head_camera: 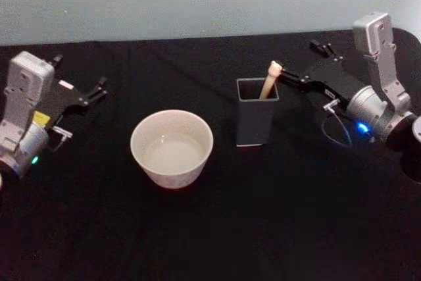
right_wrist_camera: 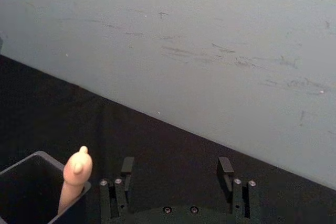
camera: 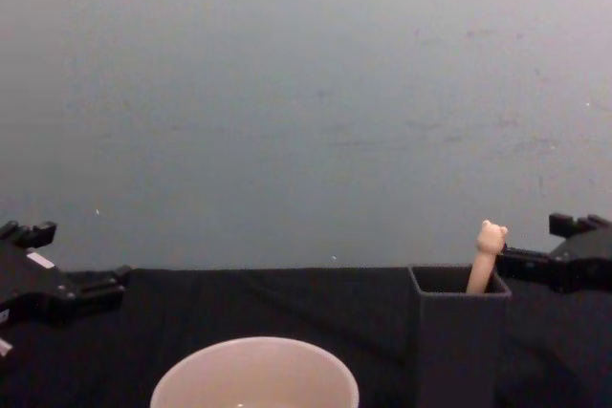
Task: Pick up the stirring spoon with one hand, stir inside the cup, then place it back in its original position.
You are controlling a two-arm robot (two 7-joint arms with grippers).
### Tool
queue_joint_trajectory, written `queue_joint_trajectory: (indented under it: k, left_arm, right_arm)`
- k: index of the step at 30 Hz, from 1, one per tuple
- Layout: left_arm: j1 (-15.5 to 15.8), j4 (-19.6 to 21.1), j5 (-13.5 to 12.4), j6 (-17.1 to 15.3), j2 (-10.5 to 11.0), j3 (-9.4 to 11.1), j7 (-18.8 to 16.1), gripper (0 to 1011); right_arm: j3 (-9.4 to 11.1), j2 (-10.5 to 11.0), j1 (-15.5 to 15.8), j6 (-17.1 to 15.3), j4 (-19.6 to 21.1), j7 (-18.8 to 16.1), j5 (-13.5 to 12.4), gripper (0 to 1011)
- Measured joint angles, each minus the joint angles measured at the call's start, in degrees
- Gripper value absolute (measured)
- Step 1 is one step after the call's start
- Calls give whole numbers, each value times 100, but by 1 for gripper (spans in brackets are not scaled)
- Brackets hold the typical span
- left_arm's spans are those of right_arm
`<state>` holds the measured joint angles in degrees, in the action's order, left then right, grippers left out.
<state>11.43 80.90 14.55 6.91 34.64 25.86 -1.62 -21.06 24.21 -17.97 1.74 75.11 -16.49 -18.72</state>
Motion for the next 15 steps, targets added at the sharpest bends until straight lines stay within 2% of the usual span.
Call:
queue_joint_trajectory:
  k: [15]
  left_arm:
    - [0,0,0,0,0,0,0,1002]
  right_arm:
    - [-4,21,-9,18,13,-28,-20,1000]
